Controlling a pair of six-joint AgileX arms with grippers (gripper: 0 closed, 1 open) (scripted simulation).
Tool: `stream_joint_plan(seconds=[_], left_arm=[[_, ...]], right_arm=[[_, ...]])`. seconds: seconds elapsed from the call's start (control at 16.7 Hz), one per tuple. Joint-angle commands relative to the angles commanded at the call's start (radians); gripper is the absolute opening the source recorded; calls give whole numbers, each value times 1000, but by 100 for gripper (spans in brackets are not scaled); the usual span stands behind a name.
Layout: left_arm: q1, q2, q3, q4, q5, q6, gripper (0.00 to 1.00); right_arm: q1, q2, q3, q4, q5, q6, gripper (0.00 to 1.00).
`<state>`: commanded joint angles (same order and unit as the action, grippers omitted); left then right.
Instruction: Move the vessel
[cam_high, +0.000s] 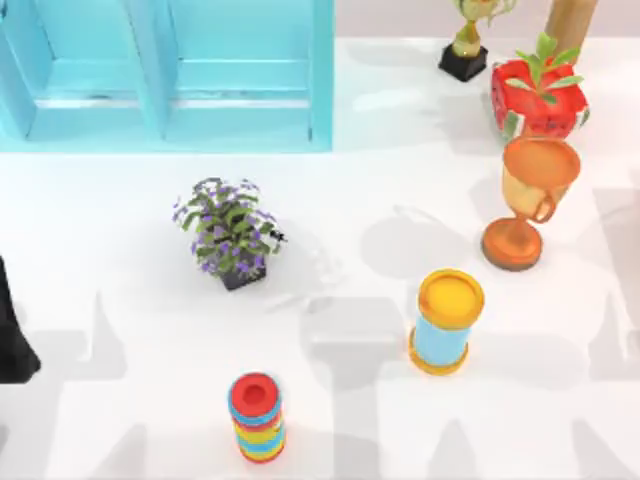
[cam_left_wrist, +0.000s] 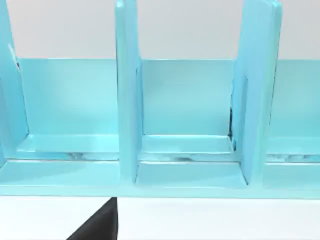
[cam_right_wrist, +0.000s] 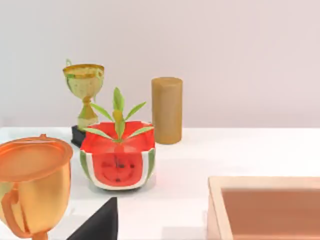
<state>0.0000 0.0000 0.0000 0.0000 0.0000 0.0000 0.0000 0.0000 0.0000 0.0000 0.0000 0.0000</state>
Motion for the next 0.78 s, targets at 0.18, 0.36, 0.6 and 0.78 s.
stream_joint_plan(seconds=[0.18,0.36,0.6,0.78], left_arm=[[1,11,10,-10,0,1,100],[11,106,100,-92,0,13,100],[36,376,337,-291,0,42,100],[60,654,567,-483,0,69,100]], right_arm=[[0,0,0,0,0,0,100],[0,0,0,0,0,0,100],[0,0,0,0,0,0,100],[0,0,0,0,0,0,100]])
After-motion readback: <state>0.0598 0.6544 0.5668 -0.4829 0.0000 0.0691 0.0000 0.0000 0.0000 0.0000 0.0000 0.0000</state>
